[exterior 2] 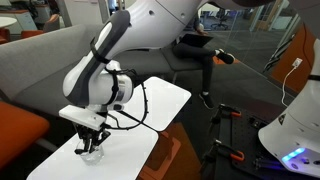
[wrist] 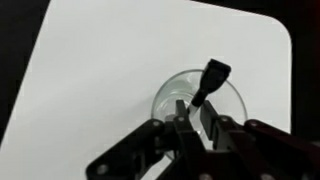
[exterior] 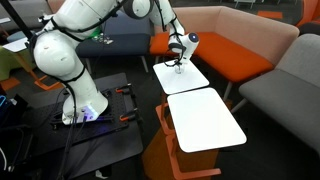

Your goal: Pick up the small brush from the glass cup and put it on the table.

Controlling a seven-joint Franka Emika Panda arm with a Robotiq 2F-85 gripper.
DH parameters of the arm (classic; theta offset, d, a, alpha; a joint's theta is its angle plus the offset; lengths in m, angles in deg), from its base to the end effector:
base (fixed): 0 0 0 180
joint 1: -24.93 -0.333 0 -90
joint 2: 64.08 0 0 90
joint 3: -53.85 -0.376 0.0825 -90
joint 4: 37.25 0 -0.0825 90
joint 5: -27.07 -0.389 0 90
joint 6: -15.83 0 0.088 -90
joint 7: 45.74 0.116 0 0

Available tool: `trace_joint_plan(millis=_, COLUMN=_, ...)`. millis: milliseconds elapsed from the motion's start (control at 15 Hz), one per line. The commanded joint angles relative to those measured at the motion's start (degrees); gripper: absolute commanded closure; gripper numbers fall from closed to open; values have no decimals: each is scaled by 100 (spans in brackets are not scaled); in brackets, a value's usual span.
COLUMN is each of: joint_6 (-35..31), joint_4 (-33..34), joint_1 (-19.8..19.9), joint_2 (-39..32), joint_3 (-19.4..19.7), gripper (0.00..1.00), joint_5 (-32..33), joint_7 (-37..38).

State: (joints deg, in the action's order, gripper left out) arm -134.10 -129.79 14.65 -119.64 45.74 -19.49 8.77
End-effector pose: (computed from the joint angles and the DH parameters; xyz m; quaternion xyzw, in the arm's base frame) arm 0.6920 0.2012 0.0784 -0.7366 0.6254 0.1489 0.2100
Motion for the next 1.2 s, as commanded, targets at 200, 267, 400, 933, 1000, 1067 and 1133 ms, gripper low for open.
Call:
trace_joint_plan(millis=200, joint_6=404, joint_4=422, joint_1=-16, joint_2=-249, joint_3=14, gripper=97, joint_5=36, joint_7=225)
trace_joint_plan(millis=267, joint_6=387, joint_4=413, joint_1=-9, joint_2=-235, joint_3=-3, gripper=97, joint_5=18, joint_7=196)
trace_joint_plan(millis=400, joint_6=365, joint_4=356, joint_1=-21, joint_2=-165, joint_3=-34, gripper=97, joint_5=14, joint_7=149)
trace_joint_plan(millis=933, joint_6=-213, joint_4=-432, joint_1=-25, joint_2=533, joint_3=-195, gripper=97, joint_5=-245, joint_7=-73)
trace_joint_plan(millis=1000, joint_6=-316, joint_4=-549, joint_1=50, joint_2=629, joint_3=-279, gripper=97, joint_5=-328, joint_7=-235)
trace_joint_plan(millis=1067, joint_6=-454, joint_4=-686, joint_1=86, joint_2=742, joint_3=-330, gripper=97, joint_5=-402, joint_7=-386)
trace_joint_plan(millis=1133, joint_6=-585, joint_4=-828, joint_1=129, joint_2=879, joint_3=-406, gripper=97, joint_5=-494, joint_7=-630)
